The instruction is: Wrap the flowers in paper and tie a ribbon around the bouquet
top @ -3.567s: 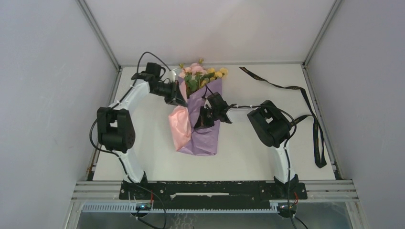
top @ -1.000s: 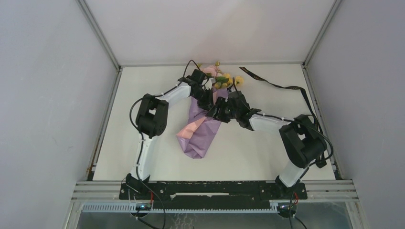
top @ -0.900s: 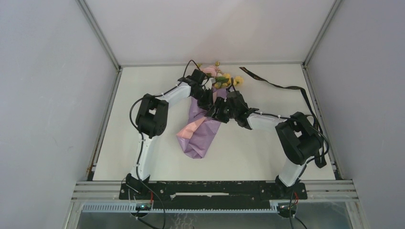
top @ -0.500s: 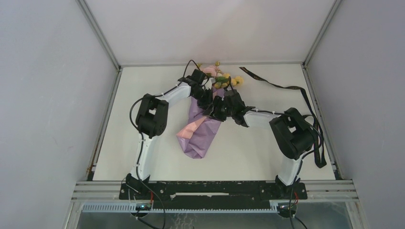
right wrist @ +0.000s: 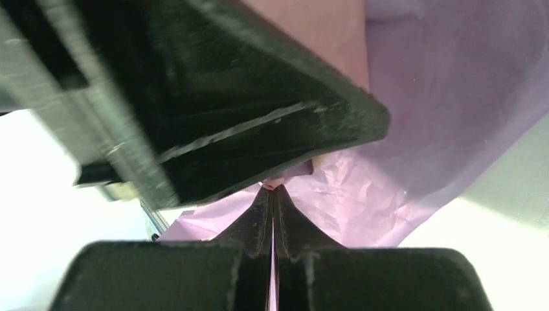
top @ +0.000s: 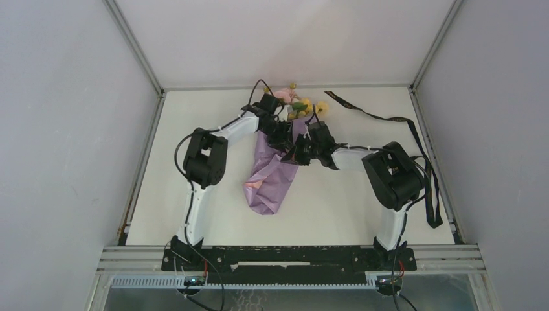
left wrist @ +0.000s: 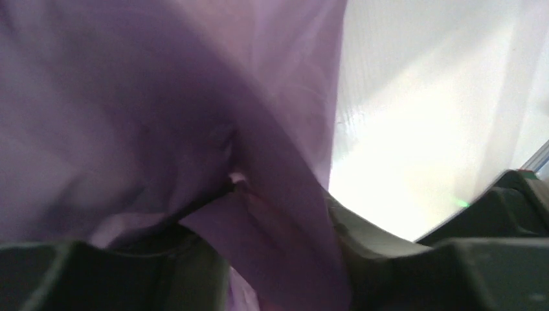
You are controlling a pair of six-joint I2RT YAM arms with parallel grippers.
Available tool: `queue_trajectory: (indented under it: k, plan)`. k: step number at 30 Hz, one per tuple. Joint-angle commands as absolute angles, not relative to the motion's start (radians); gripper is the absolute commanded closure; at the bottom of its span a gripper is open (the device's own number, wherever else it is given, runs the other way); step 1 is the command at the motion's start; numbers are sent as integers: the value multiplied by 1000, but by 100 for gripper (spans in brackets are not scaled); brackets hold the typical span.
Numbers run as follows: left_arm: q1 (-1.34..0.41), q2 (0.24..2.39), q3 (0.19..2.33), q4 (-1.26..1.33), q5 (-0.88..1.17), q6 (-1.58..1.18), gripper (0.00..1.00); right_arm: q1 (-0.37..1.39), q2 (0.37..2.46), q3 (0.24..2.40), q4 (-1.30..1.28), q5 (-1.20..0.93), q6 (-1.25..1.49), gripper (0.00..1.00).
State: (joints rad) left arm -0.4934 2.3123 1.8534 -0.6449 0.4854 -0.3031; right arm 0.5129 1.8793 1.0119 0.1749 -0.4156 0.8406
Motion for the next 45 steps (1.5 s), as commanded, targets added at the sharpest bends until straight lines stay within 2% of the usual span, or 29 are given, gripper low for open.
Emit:
queue_trajectory:
  k: [1, 4, 7, 12, 14, 17, 19, 23, 26, 34, 42, 45]
  plan:
    - [-497, 2169, 1864, -699, 420, -186, 42, 495, 1833, 1045, 151, -432, 783, 100]
    - [-497, 2094, 1869, -741, 366, -99, 29, 492, 1818, 1040, 139, -437, 771, 100]
    - [-497, 2004, 1854, -777, 316, -14, 21, 487, 1799, 1023, 135, -434, 766, 100]
    - [-497, 1870, 1754, -792, 257, 106, 19, 470, 1753, 978, 129, -420, 753, 100]
    - [-497, 1831, 1700, -788, 242, 128, 26, 465, 1731, 957, 126, -412, 749, 100]
    - [-506, 1803, 1620, -776, 230, 160, 52, 460, 1708, 941, 117, -409, 739, 100]
    - [-529, 1801, 1575, -774, 188, 188, 64, 455, 1702, 935, 110, -414, 732, 100]
    - [-592, 1808, 1497, -761, 105, 246, 73, 420, 1682, 911, 118, -433, 735, 100]
    - [-621, 1818, 1464, -751, 87, 265, 73, 399, 1669, 905, 106, -432, 724, 100]
    - [-721, 1799, 1456, -768, 139, 291, 54, 364, 1712, 905, 110, -450, 714, 100]
    - [-745, 1762, 1439, -804, 345, 204, 20, 355, 1728, 885, 142, -437, 726, 100]
    - [-794, 1809, 1448, -777, 289, 203, 16, 353, 1731, 880, 149, -438, 730, 100]
